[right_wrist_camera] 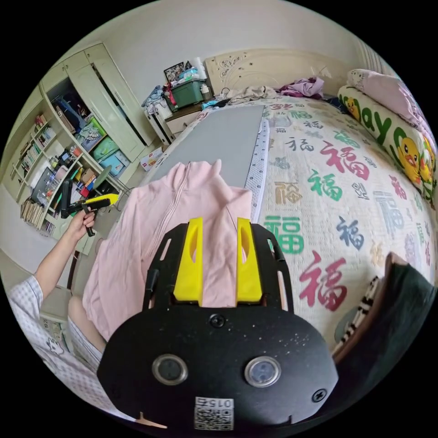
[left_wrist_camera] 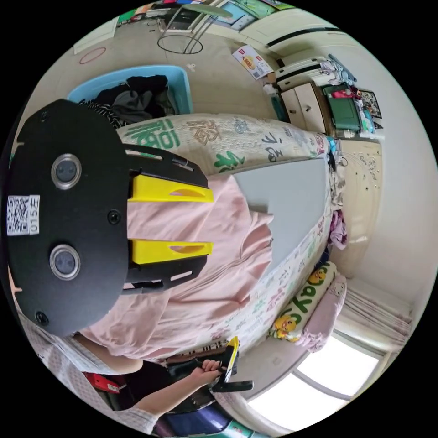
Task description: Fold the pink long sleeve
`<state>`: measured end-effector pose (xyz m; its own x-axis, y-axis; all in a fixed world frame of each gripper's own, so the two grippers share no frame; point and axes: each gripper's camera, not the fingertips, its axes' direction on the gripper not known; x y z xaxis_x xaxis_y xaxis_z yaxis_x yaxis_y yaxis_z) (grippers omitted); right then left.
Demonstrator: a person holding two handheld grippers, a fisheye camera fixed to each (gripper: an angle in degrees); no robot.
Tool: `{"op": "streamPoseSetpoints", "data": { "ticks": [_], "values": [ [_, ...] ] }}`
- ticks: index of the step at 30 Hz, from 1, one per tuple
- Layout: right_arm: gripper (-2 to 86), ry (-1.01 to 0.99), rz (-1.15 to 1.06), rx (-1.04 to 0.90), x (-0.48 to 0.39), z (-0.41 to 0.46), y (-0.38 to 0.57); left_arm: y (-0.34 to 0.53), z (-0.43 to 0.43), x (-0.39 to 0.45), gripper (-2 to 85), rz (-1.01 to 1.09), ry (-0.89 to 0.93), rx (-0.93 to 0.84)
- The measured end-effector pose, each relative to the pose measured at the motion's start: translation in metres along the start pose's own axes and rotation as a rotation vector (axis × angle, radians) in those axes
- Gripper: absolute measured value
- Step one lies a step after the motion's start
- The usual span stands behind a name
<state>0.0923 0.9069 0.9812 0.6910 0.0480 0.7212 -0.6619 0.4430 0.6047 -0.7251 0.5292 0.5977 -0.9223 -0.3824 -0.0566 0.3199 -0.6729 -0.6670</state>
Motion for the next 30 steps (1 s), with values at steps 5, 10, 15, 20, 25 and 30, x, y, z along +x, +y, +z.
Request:
{"op": "streamPoseSetpoints", "data": {
  "ticks": [5, 10, 15, 20, 25, 30],
  "values": [
    [13.3, 0.069, 0.016, -0.064, 0.012, 0.061, -0.072, -0.055, 0.058, -0.024, 11.6, -0.079, 0.004, -0.064],
    [9.2, 0.122, 0.074, -0.227, 0.038, 0.111, -0.101, -0.070, 0.115, -0.025, 7.9, -0.025, -0.075, -0.200],
    [3.8, 0.145, 0.073, -0.250, 0.043, 0.113, -0.100, -0.064, 0.134, -0.017, 0.8, 0.049, -0.170, -0.245],
    [1.9, 0.075, 0.030, -0.064, 0.034, 0.054, -0.083, -0.037, 0.107, -0.015, 0.0, 0.062, -0.147, -0.102],
    [1.3, -0.036, -0.110, 0.067, -0.004, -0.053, -0.020, 0.056, 0.025, 0.006, -0.3, 0.119, 0.004, 0.132],
    [2.0, -0.099, -0.202, 0.145, -0.040, -0.142, 0.110, 0.223, -0.035, 0.024, -0.5, 0.105, 0.082, 0.255]
  ]
}}
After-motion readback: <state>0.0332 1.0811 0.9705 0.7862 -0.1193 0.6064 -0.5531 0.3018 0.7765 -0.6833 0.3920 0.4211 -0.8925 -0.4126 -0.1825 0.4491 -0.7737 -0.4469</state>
